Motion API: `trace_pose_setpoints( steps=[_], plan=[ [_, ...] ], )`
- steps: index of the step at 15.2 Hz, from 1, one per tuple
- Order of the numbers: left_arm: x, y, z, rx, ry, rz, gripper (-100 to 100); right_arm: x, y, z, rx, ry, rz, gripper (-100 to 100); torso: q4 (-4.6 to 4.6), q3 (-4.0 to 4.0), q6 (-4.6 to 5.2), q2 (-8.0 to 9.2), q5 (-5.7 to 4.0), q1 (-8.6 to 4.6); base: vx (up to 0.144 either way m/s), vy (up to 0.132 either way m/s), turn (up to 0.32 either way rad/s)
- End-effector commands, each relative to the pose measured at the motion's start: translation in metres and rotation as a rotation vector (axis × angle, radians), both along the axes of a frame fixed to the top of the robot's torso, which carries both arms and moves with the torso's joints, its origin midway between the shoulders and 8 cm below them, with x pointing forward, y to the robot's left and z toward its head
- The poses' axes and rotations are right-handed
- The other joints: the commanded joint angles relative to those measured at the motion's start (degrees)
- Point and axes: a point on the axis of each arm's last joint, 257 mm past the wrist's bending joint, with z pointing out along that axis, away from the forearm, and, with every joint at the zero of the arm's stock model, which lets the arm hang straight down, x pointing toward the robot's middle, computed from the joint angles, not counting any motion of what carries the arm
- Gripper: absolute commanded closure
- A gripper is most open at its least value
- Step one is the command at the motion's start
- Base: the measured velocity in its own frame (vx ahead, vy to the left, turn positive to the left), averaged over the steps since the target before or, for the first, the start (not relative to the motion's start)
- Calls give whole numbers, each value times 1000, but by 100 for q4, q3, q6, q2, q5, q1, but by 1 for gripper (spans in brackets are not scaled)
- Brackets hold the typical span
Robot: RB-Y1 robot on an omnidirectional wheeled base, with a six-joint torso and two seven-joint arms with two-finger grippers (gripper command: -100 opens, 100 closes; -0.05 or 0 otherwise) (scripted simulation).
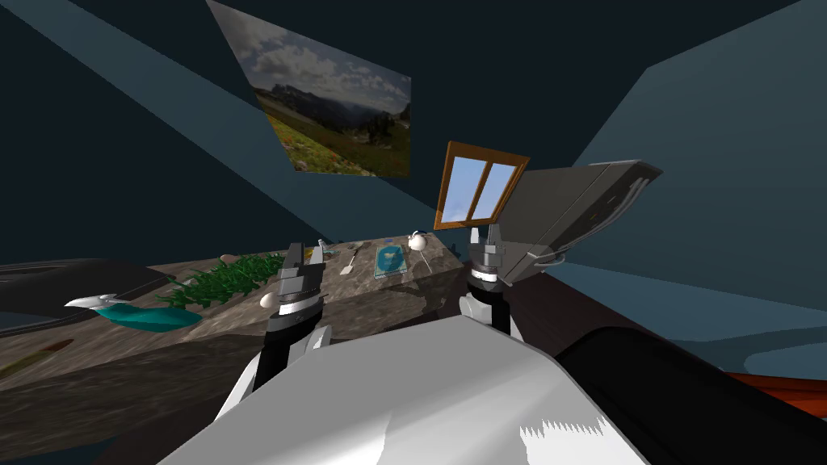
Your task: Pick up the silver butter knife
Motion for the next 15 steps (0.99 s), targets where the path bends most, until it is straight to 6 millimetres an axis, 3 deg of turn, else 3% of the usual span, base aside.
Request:
trace_pose_setpoints(
  steps=[1,12,15],
  plan=[
    [0,0,0,0,0,0,0,6,8,-3,-32,11,26,-100,0,0,0,0,0,0,0,0,0],
    [0,0,0,0,0,0,0,54,62,-39,-210,99,196,-100,-2,-4,-2,-7,1,7,6,15,3],
    [0,0,0,0,0,0,0,71,87,-52,-294,122,268,-100,-2,-5,-1,-8,1,7,9,23,4]
  ],
)
